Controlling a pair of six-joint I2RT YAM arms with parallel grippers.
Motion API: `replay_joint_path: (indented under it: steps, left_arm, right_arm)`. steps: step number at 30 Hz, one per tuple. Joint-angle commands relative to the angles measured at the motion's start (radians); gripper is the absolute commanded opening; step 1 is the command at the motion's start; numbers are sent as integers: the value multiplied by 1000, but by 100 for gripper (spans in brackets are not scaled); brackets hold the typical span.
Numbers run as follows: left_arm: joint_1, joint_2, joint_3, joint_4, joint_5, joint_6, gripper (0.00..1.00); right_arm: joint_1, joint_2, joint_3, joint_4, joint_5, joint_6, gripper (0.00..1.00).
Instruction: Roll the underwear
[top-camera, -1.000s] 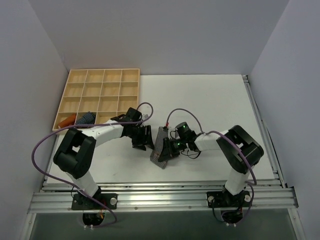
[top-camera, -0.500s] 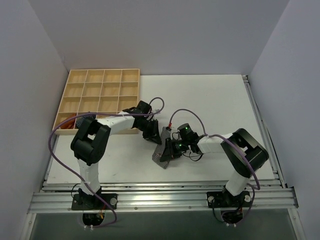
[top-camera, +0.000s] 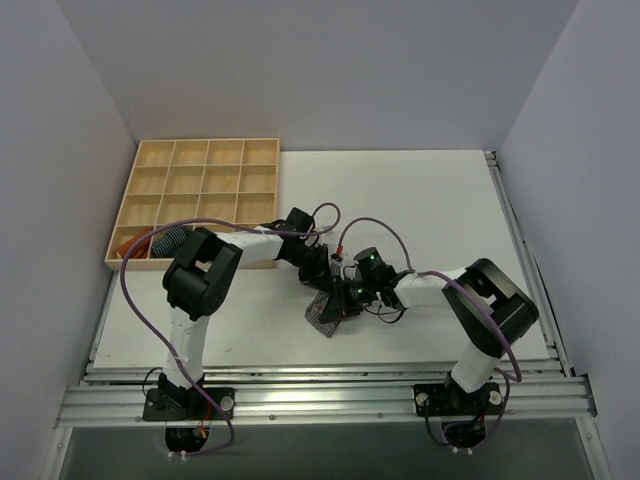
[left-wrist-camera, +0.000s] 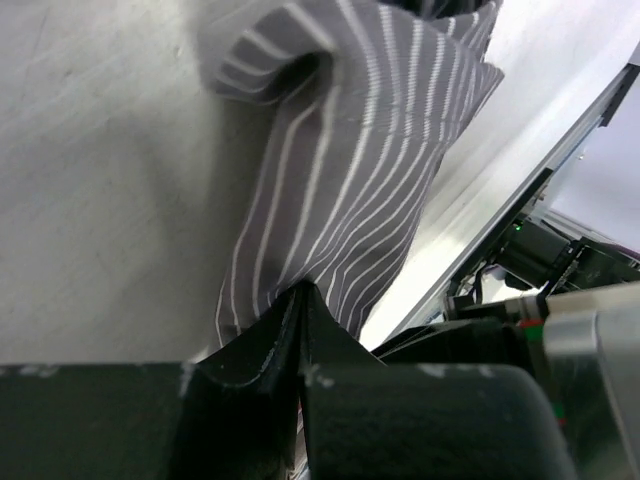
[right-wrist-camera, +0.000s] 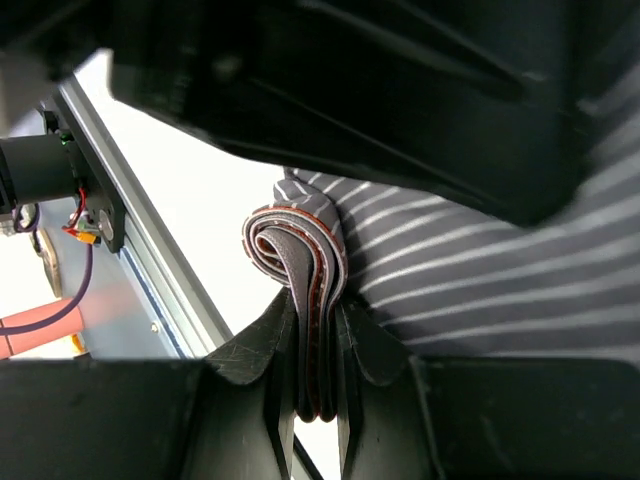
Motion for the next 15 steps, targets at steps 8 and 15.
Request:
replay_joint_path:
  steps: [8, 15]
  left_arm:
    - [-7, 58, 30, 85, -29, -25, 8]
    - [-9, 58, 25, 90, -55, -36, 7]
  right_arm:
    - [79, 31, -10, 56, 44, 27, 0]
    - [114, 60, -59, 157, 47, 87, 0]
